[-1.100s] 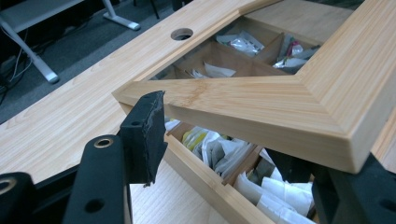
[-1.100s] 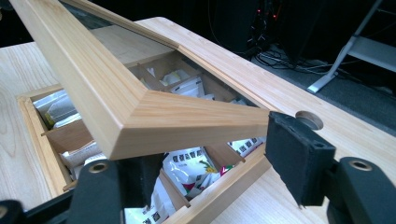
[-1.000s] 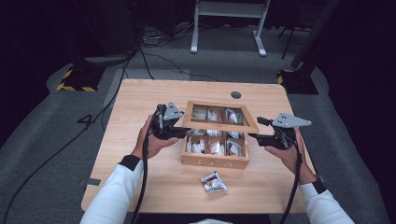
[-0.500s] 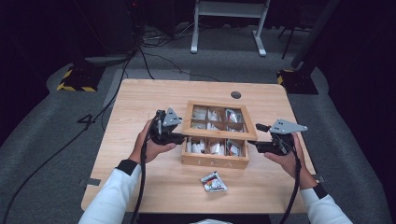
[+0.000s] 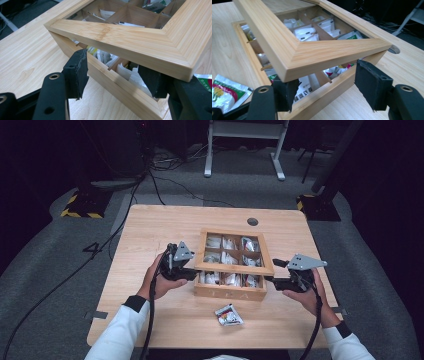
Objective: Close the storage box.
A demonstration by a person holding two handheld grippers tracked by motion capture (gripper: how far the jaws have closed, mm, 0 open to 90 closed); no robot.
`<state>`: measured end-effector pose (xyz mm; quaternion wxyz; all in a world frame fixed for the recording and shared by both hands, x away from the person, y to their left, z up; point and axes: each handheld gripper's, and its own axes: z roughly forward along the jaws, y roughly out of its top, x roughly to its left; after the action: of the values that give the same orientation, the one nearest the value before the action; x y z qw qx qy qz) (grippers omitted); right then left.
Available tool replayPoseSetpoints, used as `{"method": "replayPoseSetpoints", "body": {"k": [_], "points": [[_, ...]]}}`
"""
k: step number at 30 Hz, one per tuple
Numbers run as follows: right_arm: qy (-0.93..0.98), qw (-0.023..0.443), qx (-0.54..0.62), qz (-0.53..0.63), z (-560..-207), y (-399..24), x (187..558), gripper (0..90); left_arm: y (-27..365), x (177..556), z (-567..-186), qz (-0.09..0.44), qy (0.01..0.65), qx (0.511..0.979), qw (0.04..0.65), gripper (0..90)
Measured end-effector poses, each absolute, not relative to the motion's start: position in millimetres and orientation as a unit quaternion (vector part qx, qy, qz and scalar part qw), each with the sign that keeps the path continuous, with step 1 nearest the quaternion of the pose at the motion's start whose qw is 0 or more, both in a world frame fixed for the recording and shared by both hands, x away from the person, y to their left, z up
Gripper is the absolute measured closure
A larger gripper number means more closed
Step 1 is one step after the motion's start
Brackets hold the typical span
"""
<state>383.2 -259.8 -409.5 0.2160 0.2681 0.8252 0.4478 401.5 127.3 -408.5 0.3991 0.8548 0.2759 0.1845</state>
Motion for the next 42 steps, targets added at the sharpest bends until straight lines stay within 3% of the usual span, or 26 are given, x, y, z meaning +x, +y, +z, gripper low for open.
{"method": "replayPoseSetpoints", "body": {"k": [42], "points": [[0.851,0.158,0.272,0.421,-431,-254,372,31.9,124,388,-430,0.129,0.244,0.882,0.381,32.1]]}}
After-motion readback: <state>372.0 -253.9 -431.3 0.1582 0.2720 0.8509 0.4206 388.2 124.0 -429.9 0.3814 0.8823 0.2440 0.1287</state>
